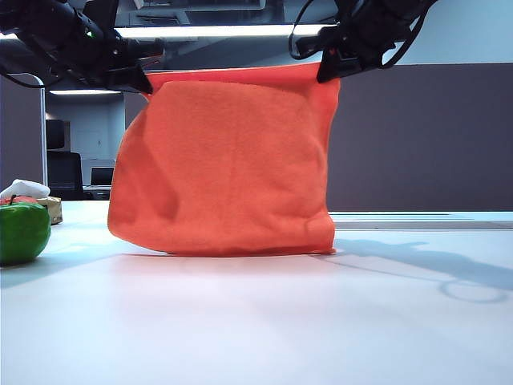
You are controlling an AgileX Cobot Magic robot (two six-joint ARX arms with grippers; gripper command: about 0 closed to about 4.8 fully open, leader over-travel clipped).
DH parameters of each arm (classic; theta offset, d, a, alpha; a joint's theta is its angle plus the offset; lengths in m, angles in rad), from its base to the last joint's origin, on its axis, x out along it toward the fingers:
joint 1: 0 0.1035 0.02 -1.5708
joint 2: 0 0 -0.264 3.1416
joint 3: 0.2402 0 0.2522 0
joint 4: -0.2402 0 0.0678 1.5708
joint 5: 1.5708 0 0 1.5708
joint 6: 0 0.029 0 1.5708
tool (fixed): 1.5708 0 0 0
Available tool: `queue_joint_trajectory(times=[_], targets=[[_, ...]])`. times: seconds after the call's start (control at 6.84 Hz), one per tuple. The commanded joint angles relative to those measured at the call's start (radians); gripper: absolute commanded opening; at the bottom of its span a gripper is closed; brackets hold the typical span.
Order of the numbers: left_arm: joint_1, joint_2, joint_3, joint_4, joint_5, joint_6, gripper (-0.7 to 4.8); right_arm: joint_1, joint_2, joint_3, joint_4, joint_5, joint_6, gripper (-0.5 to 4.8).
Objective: Pick up the cloth from the table and use it to cover the mirror.
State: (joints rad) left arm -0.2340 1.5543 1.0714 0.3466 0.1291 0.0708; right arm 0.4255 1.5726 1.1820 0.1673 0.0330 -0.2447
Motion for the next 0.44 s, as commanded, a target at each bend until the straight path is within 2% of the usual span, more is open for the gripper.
queue_joint_trajectory(times=[0.15,0.29,0.44], targets=[[0.005,0.0,0.004,0.072,-0.02,-0.004,-0.05,-0.003,-0.002,0.005,0.119,0.022,0.001,-0.05],[0.005,0.0,0.004,0.072,-0.02,-0.003,-0.05,-0.003,-0.002,0.005,0.122,0.023,0.001,-0.06],[0.005,0.047,0.017,0.089,-0.02,-0.004,-0.05,-0.005,0.02,0.005,0.129,0.067,0.0,-0.05]])
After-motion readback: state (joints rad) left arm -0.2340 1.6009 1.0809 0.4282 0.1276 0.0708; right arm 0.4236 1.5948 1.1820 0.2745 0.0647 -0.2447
